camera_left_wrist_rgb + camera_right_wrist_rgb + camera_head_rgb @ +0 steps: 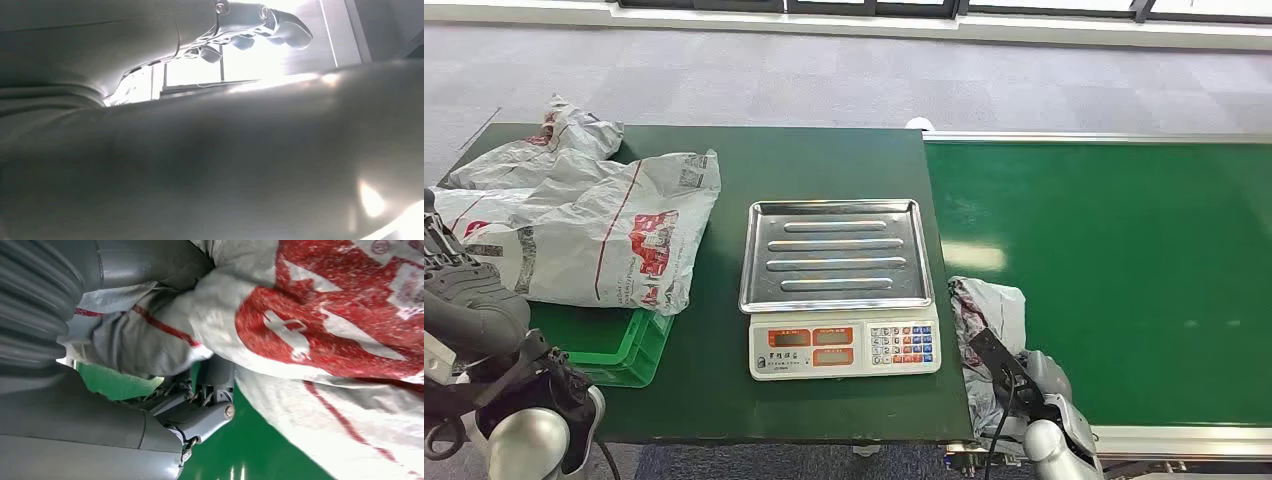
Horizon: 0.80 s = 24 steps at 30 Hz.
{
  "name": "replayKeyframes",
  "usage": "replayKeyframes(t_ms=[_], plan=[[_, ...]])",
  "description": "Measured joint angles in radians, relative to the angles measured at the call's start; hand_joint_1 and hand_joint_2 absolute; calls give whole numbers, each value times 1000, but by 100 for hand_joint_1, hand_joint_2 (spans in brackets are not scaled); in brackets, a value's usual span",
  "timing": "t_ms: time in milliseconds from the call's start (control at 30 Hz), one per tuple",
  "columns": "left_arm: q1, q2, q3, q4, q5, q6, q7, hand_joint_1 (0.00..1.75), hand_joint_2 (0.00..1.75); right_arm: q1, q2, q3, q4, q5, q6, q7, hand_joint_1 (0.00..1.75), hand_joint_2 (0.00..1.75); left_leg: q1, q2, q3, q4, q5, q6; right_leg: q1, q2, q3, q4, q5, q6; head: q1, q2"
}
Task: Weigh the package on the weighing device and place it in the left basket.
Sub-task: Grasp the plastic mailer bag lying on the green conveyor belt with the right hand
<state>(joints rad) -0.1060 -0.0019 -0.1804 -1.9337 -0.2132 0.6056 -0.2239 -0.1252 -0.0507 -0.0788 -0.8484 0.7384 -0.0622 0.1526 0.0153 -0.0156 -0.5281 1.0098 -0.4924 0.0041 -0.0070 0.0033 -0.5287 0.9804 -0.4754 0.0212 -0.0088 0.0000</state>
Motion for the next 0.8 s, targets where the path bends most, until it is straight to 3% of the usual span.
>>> replayKeyframes(t_ms=[233, 433, 600, 800], plan=[[8, 3, 0, -1, -1, 7, -1, 0, 0, 37, -1, 1, -34, 60, -62, 53, 175, 175, -1, -4, -1, 0, 0, 0, -1, -3, 1, 0, 0, 0, 0, 0], [50, 5, 7, -25, -19, 9, 1, 0, 0, 218, -14, -15, -332, 246, -64, 189, 175, 175, -2, -9, -9, 0, 0, 0, -2, -9, -4, 1, 0, 1, 0, 0], [85, 5, 23, -55, -26, 10, 2, 0, 0, 355, -12, -82, -616, 368, -9, 195, 175, 175, -3, -4, -17, 0, -1, -1, -2, -5, -16, 3, 0, 0, 0, 0], [91, 5, 29, -64, -30, 10, 1, 0, 0, 398, 0, -124, -733, 389, -4, 179, 175, 175, -2, -1, -18, 0, -1, -2, -2, -3, -20, 6, 0, 0, 0, 0]])
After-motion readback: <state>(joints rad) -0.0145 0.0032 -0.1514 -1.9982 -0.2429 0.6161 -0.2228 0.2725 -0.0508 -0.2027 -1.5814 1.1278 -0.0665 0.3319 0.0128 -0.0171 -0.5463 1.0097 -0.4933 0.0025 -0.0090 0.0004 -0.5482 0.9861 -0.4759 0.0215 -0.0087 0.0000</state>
